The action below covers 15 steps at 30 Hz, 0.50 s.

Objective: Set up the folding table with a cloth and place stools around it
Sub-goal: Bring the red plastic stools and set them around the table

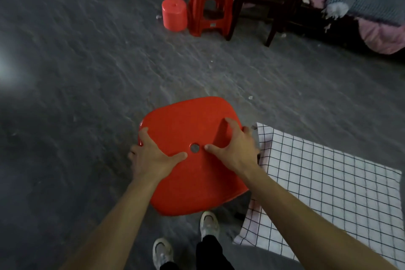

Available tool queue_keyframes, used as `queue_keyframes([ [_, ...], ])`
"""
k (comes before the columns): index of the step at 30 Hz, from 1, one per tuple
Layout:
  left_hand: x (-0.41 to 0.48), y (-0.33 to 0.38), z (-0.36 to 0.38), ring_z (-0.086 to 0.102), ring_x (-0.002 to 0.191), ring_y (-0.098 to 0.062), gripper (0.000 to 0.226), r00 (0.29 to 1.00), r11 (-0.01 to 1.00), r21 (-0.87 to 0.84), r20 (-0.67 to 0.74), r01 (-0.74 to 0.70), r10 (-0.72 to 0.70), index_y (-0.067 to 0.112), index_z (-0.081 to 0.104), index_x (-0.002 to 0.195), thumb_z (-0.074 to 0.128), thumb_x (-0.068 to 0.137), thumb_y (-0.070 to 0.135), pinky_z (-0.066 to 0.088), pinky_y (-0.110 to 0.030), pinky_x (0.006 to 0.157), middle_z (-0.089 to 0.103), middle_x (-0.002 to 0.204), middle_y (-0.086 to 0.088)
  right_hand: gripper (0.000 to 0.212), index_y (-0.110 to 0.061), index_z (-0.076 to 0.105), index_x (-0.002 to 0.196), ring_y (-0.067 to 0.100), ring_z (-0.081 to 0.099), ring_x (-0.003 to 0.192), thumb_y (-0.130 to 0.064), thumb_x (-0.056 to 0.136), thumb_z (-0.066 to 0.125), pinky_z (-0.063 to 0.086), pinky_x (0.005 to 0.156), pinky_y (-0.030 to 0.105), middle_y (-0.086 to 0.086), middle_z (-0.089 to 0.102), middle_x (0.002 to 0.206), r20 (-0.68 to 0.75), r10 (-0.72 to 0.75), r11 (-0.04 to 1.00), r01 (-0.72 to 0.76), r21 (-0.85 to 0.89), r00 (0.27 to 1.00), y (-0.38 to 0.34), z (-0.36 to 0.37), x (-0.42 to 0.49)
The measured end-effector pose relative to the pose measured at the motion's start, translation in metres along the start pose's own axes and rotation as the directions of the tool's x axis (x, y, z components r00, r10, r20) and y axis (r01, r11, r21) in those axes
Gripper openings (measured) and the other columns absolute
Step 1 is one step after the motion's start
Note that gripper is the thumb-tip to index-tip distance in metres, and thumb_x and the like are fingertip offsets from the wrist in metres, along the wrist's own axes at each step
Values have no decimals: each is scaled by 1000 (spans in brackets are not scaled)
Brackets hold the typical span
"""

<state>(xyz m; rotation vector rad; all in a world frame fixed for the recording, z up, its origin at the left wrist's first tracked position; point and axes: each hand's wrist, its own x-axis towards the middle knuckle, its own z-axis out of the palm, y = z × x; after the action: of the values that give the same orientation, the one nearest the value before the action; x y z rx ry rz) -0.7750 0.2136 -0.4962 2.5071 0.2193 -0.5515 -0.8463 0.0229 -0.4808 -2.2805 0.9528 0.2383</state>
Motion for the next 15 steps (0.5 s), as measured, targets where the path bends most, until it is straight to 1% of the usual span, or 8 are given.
queue_keyframes([
  [4, 32, -8, 56, 36, 127, -43, 129, 999, 998, -41, -8, 52, -53, 32, 10, 141, 89, 42, 58, 37, -53, 100, 37, 134, -29, 97, -47, 26, 141, 35, 44, 128, -65, 62, 79, 40, 102, 62, 10, 37, 141, 22, -21, 1000, 21, -14, 1000, 30, 30, 48],
  [11, 80, -25, 139, 38, 125, -45, 127, 996, 995, -62, -35, 75, -77, 31, 12, 141, 89, 43, 56, 37, -55, 100, 38, 134, -29, 97, -48, 26, 140, 34, 44, 128, -63, 61, 80, 41, 100, 62, 9, 35, 143, 44, -40, 999, 41, -19, 998, 75, 78, 117],
  [15, 102, -37, 178, 38, 125, -45, 127, 995, 994, -65, -42, 87, -90, 33, 11, 140, 90, 42, 55, 37, -57, 100, 38, 135, -29, 107, -49, 16, 145, 34, 39, 132, -63, 61, 81, 37, 103, 64, 9, 32, 146, 31, -48, 998, 49, -40, 998, 101, 107, 146],
])
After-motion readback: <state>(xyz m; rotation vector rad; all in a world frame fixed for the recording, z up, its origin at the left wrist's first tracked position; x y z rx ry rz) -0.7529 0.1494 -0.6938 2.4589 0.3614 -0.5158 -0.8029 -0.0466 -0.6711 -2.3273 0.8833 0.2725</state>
